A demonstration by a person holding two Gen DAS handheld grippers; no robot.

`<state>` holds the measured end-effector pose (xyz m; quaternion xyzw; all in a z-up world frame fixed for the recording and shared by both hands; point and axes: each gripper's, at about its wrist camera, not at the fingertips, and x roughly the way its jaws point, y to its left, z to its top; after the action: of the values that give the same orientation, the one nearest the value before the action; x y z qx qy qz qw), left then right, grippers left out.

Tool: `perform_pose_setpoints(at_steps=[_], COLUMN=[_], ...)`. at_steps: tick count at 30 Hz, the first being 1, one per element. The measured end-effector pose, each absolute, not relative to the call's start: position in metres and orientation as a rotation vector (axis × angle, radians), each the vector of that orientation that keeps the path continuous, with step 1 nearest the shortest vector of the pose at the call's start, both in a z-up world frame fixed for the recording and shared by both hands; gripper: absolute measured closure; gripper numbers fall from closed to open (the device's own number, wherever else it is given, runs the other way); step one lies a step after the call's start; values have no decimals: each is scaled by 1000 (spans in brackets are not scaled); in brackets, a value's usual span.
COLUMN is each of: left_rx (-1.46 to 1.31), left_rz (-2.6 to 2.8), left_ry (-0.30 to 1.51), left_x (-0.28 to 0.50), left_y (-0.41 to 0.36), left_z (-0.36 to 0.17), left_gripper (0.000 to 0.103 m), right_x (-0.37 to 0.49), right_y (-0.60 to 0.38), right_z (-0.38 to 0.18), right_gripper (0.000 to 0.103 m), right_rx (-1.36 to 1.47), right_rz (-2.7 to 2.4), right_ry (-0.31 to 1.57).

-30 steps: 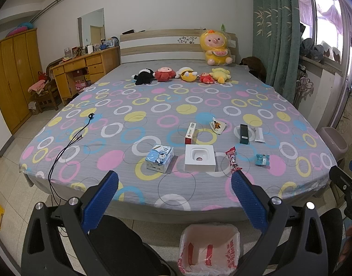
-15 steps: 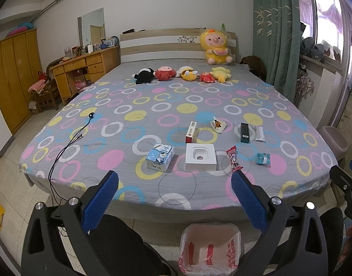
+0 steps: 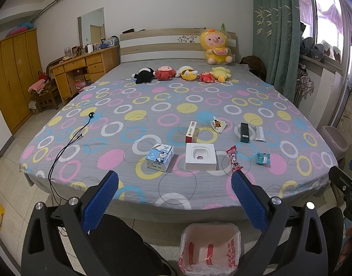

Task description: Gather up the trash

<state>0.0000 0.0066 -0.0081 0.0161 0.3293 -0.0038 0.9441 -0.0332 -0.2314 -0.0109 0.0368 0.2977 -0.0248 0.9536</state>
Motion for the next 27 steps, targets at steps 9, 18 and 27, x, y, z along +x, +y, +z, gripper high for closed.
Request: perform_pose_setpoints(at_steps=[9,18,27], left_rx=[32,29,16], left_rz=[-8,-24,-9], left_ry=[673,700,782], left_x=[0,5,62], left_y=[7,15,36], left_z=[-9,-26,-58], left_gripper=[7,7,7], right_x=[-33,-28,20], right_y=[-228,-222,-251], right_z=[-15,-26,-47], right_gripper=[5,5,5], right_rx=[74,51,55], right_rz=[-51,-53,-82], right_ry=[607,627,739])
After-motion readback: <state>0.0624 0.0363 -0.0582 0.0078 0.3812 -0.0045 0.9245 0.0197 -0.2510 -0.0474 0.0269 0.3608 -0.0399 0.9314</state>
